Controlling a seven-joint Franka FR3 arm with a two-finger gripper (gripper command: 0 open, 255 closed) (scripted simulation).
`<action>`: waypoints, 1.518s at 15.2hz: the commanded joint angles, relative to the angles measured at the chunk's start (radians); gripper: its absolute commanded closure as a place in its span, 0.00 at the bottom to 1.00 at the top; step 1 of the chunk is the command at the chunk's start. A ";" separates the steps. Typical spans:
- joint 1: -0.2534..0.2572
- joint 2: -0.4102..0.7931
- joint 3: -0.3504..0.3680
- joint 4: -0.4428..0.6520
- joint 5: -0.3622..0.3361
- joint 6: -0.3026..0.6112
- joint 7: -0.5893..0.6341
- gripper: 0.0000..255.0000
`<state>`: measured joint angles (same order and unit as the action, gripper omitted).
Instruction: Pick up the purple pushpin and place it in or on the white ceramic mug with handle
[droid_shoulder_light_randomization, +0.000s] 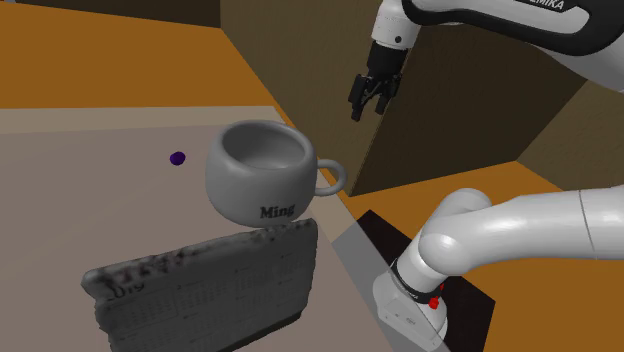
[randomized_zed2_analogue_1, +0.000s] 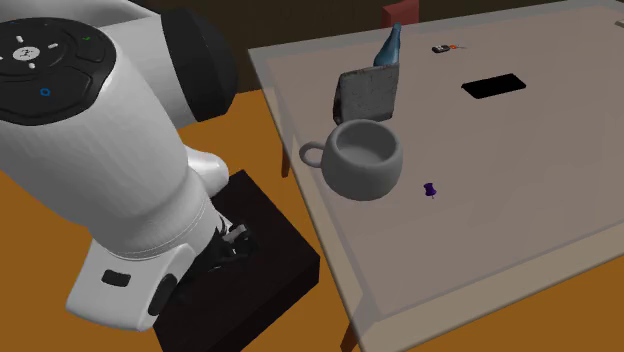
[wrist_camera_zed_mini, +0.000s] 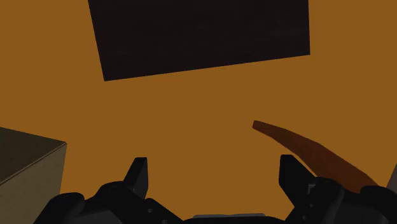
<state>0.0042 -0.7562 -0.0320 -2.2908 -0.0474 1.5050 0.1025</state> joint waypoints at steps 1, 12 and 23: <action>0.000 0.000 0.000 0.000 0.000 0.000 0.000 0.00; 0.077 0.167 0.216 0.119 0.138 0.056 0.231 0.00; 0.124 0.438 0.423 0.365 0.168 0.101 0.470 0.00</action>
<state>0.1257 -0.3617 0.3674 -1.9686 0.1255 1.6030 0.5436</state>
